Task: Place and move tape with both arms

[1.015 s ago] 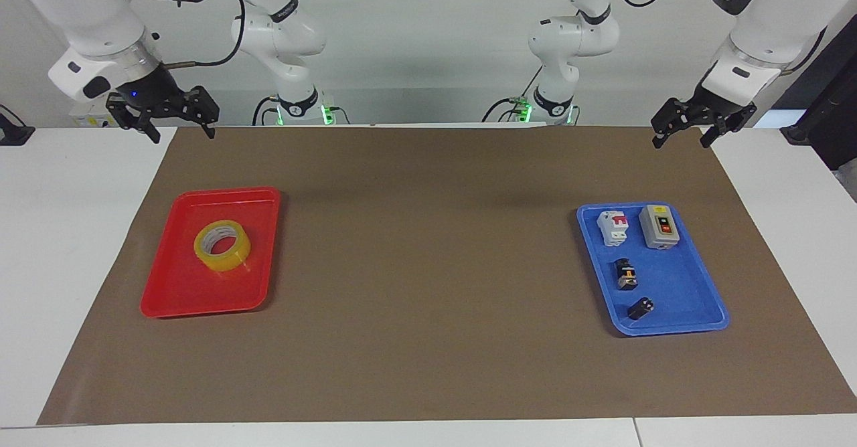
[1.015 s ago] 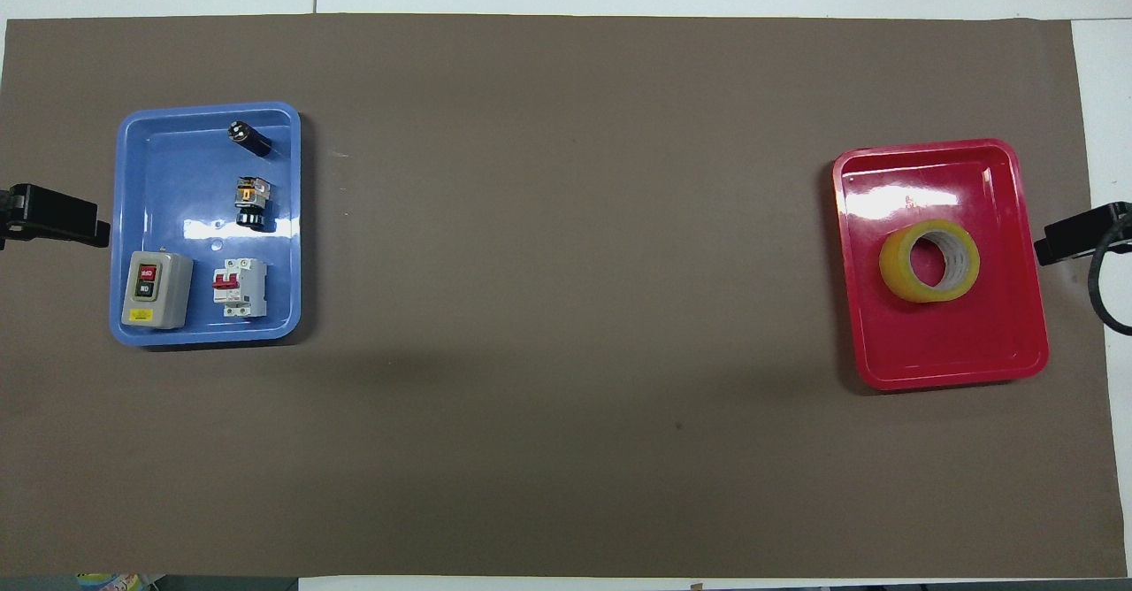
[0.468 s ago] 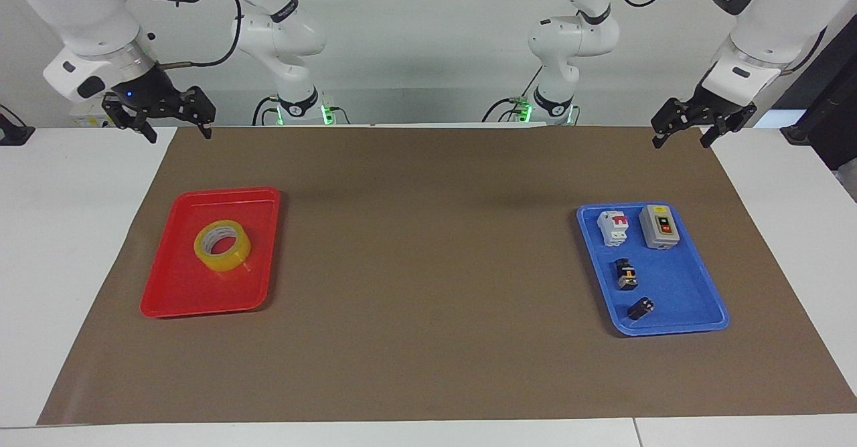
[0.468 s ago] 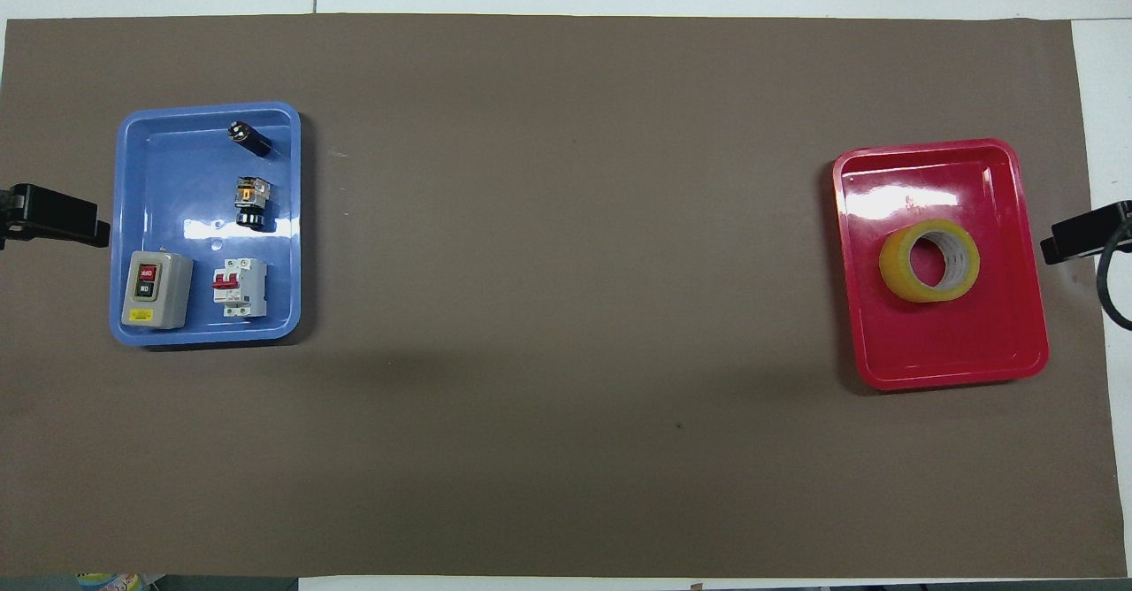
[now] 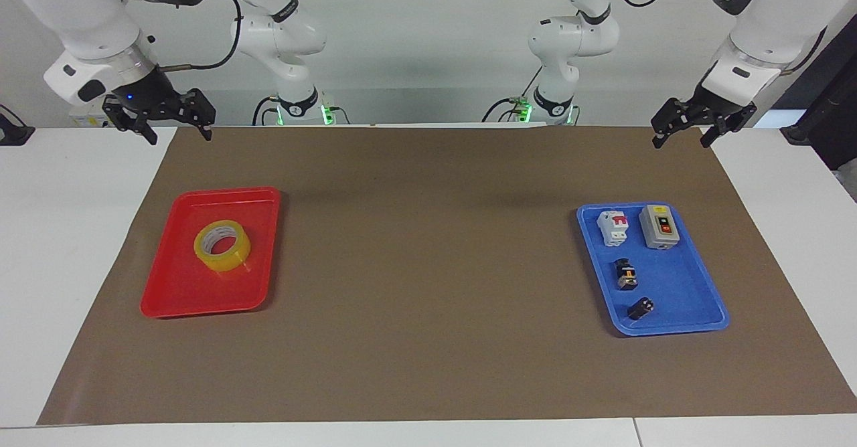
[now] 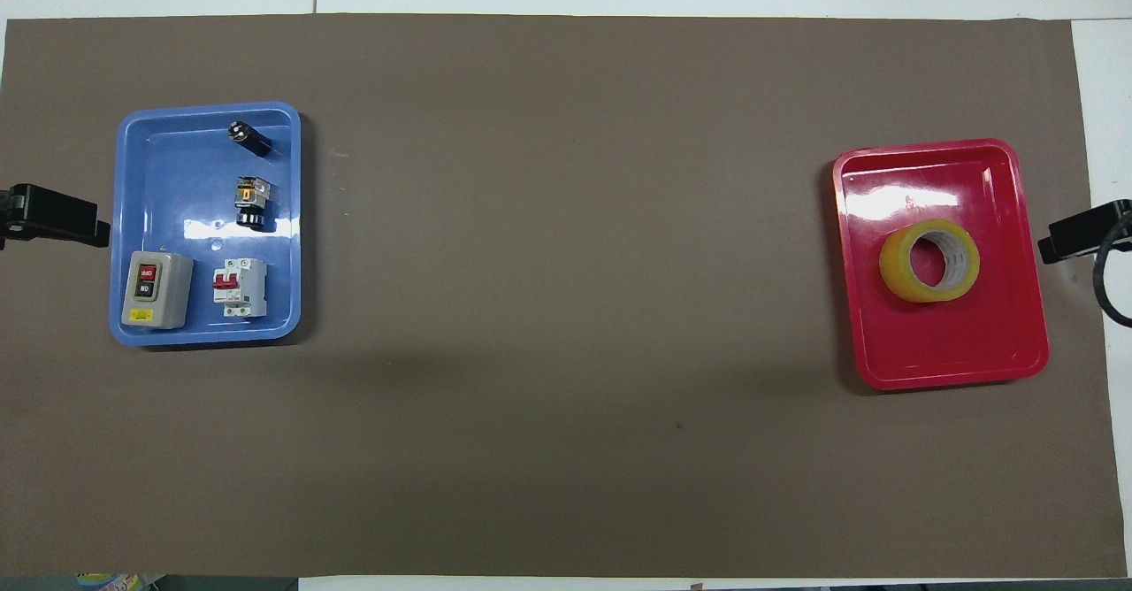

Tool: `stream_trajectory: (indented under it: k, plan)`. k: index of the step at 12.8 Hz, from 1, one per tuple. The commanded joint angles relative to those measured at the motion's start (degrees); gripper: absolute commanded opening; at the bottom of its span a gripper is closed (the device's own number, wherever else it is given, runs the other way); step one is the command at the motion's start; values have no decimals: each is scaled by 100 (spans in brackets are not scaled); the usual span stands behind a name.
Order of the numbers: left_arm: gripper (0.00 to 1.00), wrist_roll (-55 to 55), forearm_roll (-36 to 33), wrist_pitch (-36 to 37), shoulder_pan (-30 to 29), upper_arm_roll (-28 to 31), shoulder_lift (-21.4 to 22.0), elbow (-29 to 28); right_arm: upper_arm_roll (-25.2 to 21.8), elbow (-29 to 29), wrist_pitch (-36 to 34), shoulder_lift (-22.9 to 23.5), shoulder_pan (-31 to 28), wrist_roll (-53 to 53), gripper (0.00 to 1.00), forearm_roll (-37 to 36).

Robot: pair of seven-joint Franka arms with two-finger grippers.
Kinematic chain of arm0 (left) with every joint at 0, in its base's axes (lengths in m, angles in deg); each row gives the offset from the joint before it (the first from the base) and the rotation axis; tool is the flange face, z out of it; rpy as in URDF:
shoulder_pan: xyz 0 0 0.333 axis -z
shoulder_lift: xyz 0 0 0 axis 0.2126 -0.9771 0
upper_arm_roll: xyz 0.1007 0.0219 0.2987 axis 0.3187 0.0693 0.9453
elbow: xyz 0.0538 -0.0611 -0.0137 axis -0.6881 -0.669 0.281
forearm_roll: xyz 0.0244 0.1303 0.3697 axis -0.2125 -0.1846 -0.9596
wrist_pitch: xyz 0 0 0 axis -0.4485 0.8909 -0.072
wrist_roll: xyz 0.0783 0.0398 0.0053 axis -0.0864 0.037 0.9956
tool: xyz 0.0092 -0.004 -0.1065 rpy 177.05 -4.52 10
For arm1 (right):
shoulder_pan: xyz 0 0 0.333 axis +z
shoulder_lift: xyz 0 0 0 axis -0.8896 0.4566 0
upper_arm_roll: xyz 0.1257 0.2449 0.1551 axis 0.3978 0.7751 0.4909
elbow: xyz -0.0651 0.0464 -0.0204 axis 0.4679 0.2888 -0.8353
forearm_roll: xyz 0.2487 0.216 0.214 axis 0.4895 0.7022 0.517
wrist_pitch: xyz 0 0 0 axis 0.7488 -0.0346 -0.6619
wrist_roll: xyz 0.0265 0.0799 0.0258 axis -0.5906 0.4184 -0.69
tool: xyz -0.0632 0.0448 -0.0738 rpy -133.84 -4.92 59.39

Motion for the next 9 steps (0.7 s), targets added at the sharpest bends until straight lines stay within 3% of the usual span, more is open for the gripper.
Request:
stream_trajectory:
  k: [1, 9]
  plan:
    - [100, -55, 82, 114, -12, 26, -41, 80, -48, 76, 42, 50, 28, 54, 100, 32]
    - [100, -47, 82, 114, -12, 26, -32, 80, -48, 24, 59, 23, 37, 37, 100, 32]
